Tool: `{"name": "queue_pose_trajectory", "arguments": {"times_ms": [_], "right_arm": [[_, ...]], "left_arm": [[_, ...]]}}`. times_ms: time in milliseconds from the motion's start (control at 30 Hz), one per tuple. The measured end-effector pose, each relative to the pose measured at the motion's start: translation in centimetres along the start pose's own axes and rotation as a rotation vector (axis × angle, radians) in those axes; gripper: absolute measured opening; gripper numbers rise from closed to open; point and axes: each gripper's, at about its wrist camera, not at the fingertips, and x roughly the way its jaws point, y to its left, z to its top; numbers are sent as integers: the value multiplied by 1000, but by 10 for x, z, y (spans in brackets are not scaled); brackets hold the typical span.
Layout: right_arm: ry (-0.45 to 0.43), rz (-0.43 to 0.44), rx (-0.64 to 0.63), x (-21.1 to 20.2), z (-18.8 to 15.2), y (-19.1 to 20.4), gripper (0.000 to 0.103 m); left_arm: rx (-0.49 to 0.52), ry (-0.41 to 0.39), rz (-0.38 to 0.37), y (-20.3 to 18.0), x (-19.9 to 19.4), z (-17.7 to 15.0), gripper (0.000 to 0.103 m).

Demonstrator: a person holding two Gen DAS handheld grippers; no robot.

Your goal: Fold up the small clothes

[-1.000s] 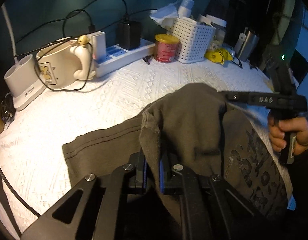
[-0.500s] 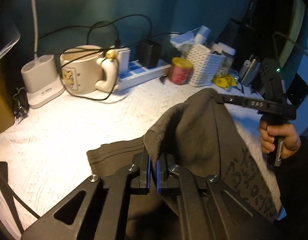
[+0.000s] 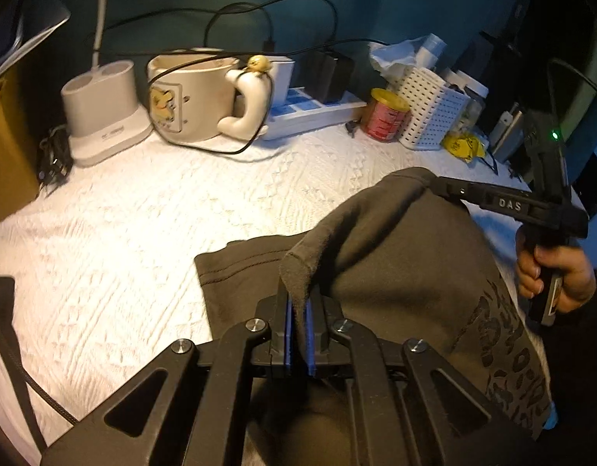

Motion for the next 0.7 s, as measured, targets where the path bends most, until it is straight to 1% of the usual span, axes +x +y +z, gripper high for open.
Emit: {"name": "queue_pose_trajectory", "arguments": {"times_ms": [33,67,200,333,567,700], "right_arm": [[0,-4,0,-1,0,0,22],[-5,-18,2,-4,-1,1,23],[-30,-44,11,-19,-7,1,23],[-47,-54,18,-34,-18,4,23],[-62,-70,25,-56,-39,12,23],[-69,-78,28,-71,-54,17,23]], "left_arm": [[-11,1,-6,1,-2,0,7],[-17,-1,-4,1,-6,0,7],[-5,-29,-4,-4,-21,-4,7],[4,-43,-23,-11,-36,-13,7],[23,-43,-74,-29,-56,-33,7],[29,-30,-99,-38,-64,-51,7]]}}
